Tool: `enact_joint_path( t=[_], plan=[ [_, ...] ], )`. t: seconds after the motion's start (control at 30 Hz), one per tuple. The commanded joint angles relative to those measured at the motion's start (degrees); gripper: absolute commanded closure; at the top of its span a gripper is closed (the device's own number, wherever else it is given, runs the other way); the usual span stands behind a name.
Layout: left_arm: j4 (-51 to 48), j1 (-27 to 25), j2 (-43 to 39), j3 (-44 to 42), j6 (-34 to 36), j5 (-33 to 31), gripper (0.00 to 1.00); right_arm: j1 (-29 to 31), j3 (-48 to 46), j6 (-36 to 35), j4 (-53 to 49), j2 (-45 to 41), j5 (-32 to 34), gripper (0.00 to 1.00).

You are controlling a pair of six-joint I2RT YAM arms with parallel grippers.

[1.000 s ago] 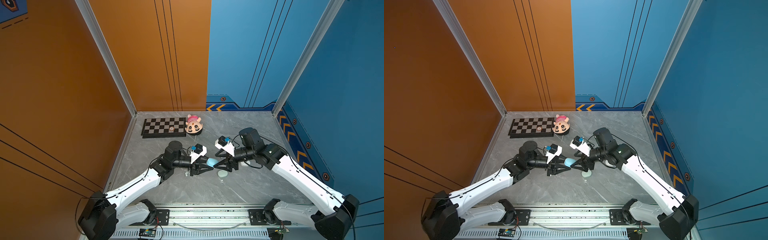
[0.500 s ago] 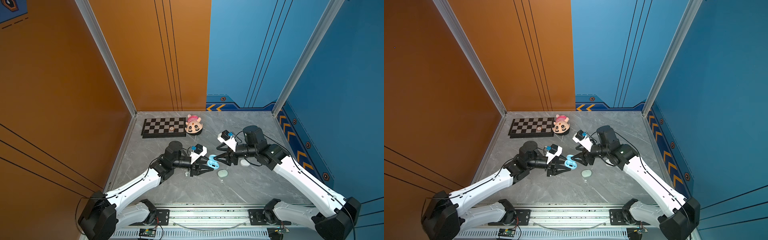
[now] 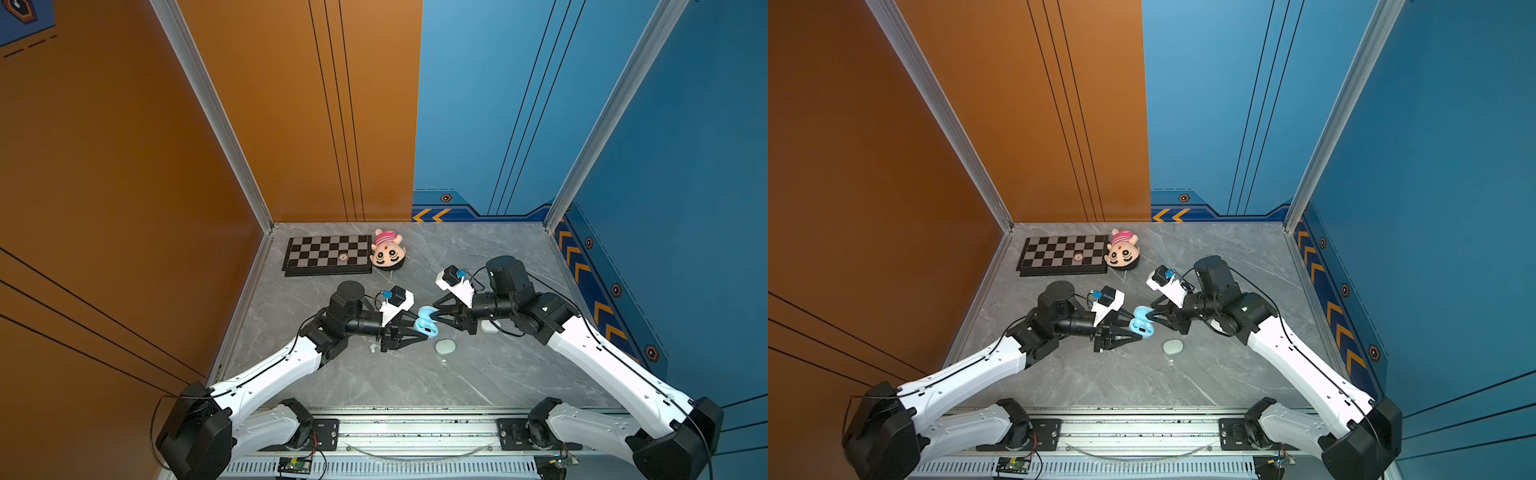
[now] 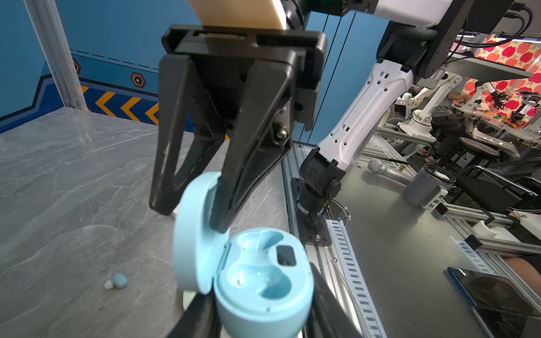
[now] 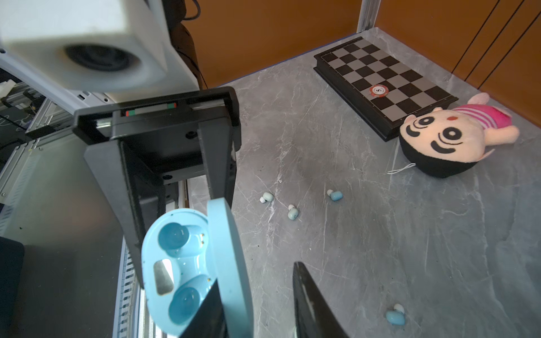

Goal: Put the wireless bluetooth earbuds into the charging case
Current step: 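Push the lid of the light blue case open with the right gripper, then hold the open case with the left gripper while the right gripper moves off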

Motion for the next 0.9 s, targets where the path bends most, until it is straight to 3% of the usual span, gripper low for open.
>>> enact_joint_path(
  t=[0.0, 0.27, 0.5, 0.7, 0.87],
  plan=[
    [0.8, -0.7, 0.0, 2.3, -0.6, 1.6, 1.00, -0.1, -0.9, -0.5, 0.5, -1.3, 0.6, 0.75],
    [0.8, -0.7, 0.4, 2.6, -1.9, 0.4, 0.97, -0.1, -0.7, -1.5, 0.5, -2.1, 0.9, 0.92],
    [0.7, -0.5, -2.2, 1.6, -2.5, -3.1, 0.43, -0.2, -0.2, -2.0, 0.5, -3.0, 2.1, 0.95],
    [-5.4, 0.6, -6.3, 2.4, 0.0, -5.7, 0.27, 0.1, 0.2, -2.1, 0.3, -3.6, 5.6, 0.95],
    [-17.3, 0.8, -8.9, 7.2, 8.8, -11.5, 0.23, 1.7, 1.5, -4.1, -1.9, -3.4, 9.0, 0.95]
  ],
)
